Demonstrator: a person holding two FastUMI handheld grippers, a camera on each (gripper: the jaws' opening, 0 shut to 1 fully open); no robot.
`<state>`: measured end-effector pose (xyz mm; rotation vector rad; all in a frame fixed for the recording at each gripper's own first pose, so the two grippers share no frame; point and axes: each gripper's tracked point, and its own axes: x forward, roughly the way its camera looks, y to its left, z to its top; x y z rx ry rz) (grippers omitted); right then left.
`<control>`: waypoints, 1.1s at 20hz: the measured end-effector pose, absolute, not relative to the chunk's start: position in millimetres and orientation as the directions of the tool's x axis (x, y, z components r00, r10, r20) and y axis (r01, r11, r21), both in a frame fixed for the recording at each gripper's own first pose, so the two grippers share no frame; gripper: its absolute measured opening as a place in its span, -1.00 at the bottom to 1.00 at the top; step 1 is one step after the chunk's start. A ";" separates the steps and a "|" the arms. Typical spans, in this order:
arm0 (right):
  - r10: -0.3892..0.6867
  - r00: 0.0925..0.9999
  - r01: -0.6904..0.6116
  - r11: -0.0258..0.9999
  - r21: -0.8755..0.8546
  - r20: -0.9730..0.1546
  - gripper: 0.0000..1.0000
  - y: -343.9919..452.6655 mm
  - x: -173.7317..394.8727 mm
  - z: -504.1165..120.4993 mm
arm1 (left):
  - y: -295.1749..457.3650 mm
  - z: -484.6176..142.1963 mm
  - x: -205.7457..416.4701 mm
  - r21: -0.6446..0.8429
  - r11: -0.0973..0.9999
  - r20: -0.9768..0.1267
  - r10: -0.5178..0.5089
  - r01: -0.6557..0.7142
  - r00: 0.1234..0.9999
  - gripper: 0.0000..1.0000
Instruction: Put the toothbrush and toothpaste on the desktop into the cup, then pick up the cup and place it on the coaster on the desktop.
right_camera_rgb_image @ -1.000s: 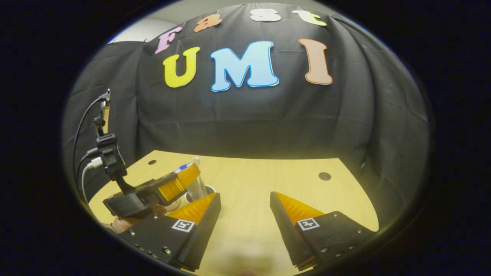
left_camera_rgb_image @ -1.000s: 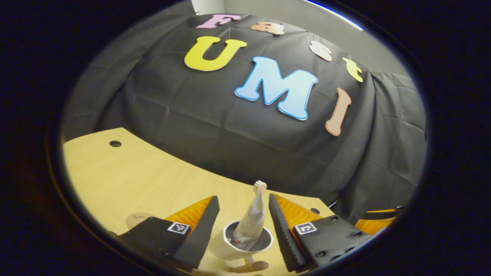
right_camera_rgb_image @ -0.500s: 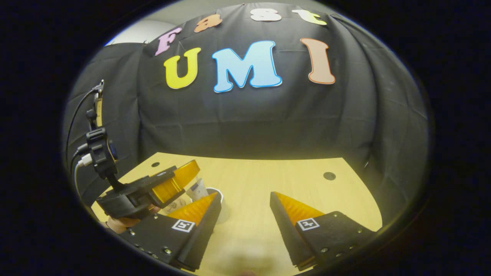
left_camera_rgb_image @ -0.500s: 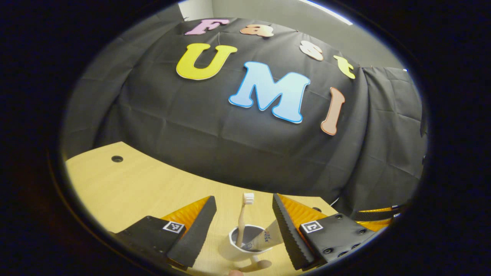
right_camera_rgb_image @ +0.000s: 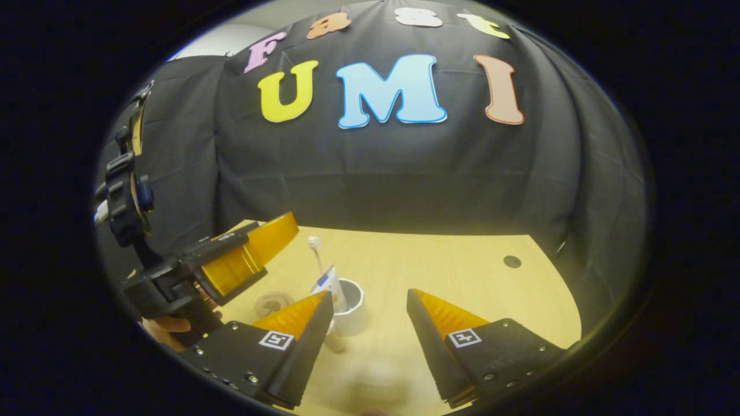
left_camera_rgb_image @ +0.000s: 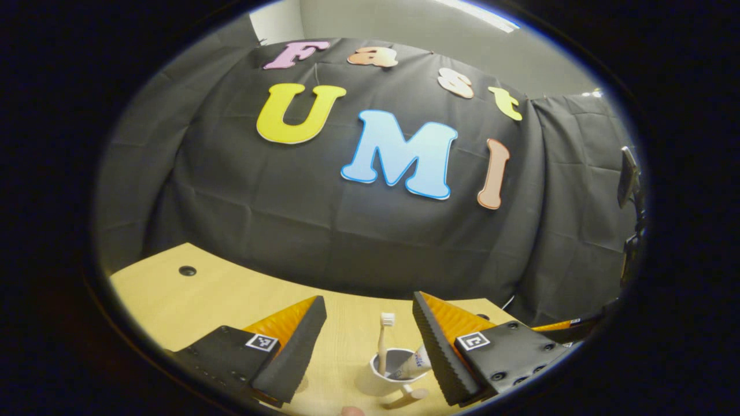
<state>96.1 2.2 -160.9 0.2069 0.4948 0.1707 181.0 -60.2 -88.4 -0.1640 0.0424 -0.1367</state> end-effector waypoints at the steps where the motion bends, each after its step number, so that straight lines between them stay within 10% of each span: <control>1: 0.214 0.859 -0.112 0.965 0.237 -0.464 0.63 7.3 97.3 -163.1 | -57.4 -85.3 179.2 -0.150 0.979 -0.026 -0.141 0.135 0.990 0.92; 22: 0.249 0.506 -0.040 0.963 0.265 -0.826 0.65 68.4 87.6 -241.7 | -11.2 -41.2 138.9 -0.025 0.993 0.010 -0.113 0.114 0.993 0.92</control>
